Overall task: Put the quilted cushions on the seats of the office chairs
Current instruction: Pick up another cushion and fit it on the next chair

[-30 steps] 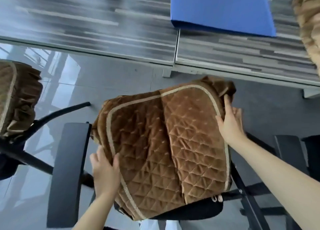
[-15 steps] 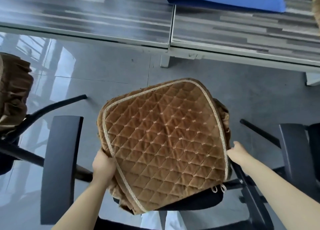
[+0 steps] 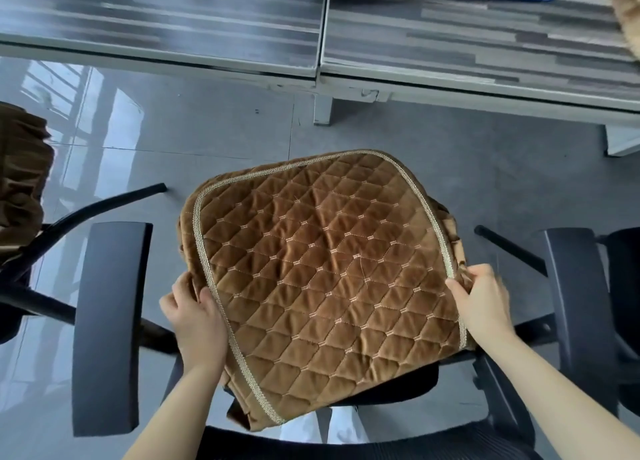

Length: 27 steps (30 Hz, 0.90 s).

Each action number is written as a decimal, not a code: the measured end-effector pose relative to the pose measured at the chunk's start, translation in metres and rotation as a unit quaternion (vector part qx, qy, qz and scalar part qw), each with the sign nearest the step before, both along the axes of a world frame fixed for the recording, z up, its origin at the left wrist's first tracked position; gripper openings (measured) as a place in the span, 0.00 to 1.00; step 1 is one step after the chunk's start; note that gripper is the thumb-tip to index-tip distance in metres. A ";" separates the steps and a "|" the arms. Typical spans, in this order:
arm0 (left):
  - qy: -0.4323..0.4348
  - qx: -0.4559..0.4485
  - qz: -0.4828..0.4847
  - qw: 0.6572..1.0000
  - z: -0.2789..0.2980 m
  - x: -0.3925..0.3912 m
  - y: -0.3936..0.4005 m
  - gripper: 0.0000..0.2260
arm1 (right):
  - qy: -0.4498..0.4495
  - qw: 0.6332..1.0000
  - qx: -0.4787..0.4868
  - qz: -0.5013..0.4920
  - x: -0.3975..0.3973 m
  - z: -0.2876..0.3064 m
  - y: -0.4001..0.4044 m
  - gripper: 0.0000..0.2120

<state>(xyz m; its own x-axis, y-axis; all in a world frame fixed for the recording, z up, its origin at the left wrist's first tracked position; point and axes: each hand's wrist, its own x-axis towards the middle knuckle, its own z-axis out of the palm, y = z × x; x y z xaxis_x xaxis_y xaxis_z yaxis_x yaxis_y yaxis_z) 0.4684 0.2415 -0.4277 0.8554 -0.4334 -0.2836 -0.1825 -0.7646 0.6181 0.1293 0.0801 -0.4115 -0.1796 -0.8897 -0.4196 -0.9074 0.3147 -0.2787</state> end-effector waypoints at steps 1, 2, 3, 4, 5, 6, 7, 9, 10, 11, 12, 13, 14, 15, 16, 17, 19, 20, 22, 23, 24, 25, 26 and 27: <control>-0.019 0.006 -0.009 1.000 0.000 0.000 0.001 0.16 | 0.012 1.000 -0.028 0.004 -0.003 0.001 0.004 0.10; -0.047 0.035 -0.029 0.998 -0.004 -0.001 0.003 0.18 | 0.036 0.998 -0.040 0.019 -0.006 0.001 0.009 0.10; -0.078 0.090 -0.059 0.991 -0.008 -0.003 0.005 0.22 | 0.065 0.997 -0.030 0.043 -0.008 0.002 0.012 0.11; -0.100 0.152 -0.096 0.978 -0.014 -0.006 0.006 0.26 | 0.085 0.994 -0.006 0.071 -0.007 0.001 0.016 0.13; -0.109 0.202 -0.134 0.964 -0.019 -0.011 0.006 0.30 | 0.099 0.990 0.012 0.103 -0.005 0.001 0.019 0.14; -0.109 0.232 -0.171 0.951 -0.021 -0.017 0.005 0.33 | 0.104 0.985 0.014 0.135 0.000 0.001 0.021 0.15; -0.106 0.246 -0.205 0.941 -0.023 -0.024 0.004 0.34 | 0.104 0.980 0.004 0.167 0.006 0.001 0.025 0.16; -0.111 0.242 -0.270 0.925 -0.027 -0.040 0.003 0.34 | 0.090 0.970 -0.023 0.226 0.022 0.000 0.032 0.19; -0.114 0.231 -0.303 0.918 -0.028 -0.048 0.003 0.33 | 0.081 0.964 -0.032 0.251 0.030 -0.002 0.035 0.21; -0.117 0.220 -0.333 0.909 -0.030 -0.055 0.002 0.32 | 0.074 0.958 -0.034 0.277 0.038 -0.006 0.038 0.23; -0.118 0.214 -0.359 0.901 -0.033 -0.061 0.001 0.31 | 0.071 0.950 -0.032 0.303 0.045 -0.011 0.041 0.26; -0.121 0.211 -0.379 0.893 -0.036 -0.067 0.000 0.31 | 0.072 0.942 -0.027 0.327 0.052 -0.017 0.042 0.28; -0.126 0.210 -0.392 0.887 -0.041 -0.070 -0.002 0.31 | 0.075 0.934 -0.021 0.348 0.057 -0.025 0.042 0.30; -0.134 0.210 -0.398 0.883 -0.047 -0.072 -0.004 0.31 | 0.083 0.929 -0.015 0.362 0.062 -0.034 0.041 0.32; -0.143 0.210 -0.395 0.883 -0.053 -0.070 -0.007 0.33 | 0.093 0.924 -0.013 0.370 0.064 -0.042 0.039 0.33; -0.150 0.213 -0.383 0.886 -0.058 -0.066 -0.010 0.34 | 0.104 0.921 -0.014 0.375 0.065 -0.048 0.036 0.33; -0.153 0.215 -0.345 0.901 -0.070 -0.052 -0.019 0.36 | 0.118 0.918 -0.023 0.378 0.062 -0.064 0.032 0.33; -0.152 0.210 -0.329 0.908 -0.075 -0.045 -0.024 0.36 | 0.124 0.916 -0.030 0.380 0.059 -0.070 0.030 0.32; -0.151 0.204 -0.319 0.913 -0.084 -0.035 -0.031 0.36 | 0.126 0.914 -0.044 0.382 0.054 -0.081 0.030 0.31; -0.155 0.199 -0.321 0.913 -0.088 -0.033 -0.033 0.37 | 0.123 0.916 -0.054 0.377 0.052 -0.086 0.031 0.31; -0.166 0.193 -0.320 0.913 -0.092 -0.034 -0.033 0.37 | 0.118 0.918 -0.066 0.372 0.052 -0.090 0.031 0.31; -0.174 0.195 -0.318 0.911 -0.097 -0.035 -0.033 0.37 | 0.113 0.919 -0.075 0.370 0.052 -0.096 0.032 0.31; -0.180 0.200 -0.315 0.910 -0.101 -0.036 -0.030 0.37 | 0.107 0.921 -0.080 0.367 0.053 -0.098 0.034 0.31; -0.186 0.200 -0.314 0.909 -0.105 -0.035 -0.032 0.37 | 0.102 0.923 -0.091 0.360 0.054 -0.099 0.032 0.31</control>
<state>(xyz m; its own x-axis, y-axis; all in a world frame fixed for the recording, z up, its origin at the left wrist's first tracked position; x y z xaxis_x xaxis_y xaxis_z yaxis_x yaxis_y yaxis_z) 0.4335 0.2095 -0.5326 0.5436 -0.7956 -0.2674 -0.8006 -0.5872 0.1196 0.1832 0.1119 -0.5109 0.4269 -0.8615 -0.2749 -0.9024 -0.4257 -0.0674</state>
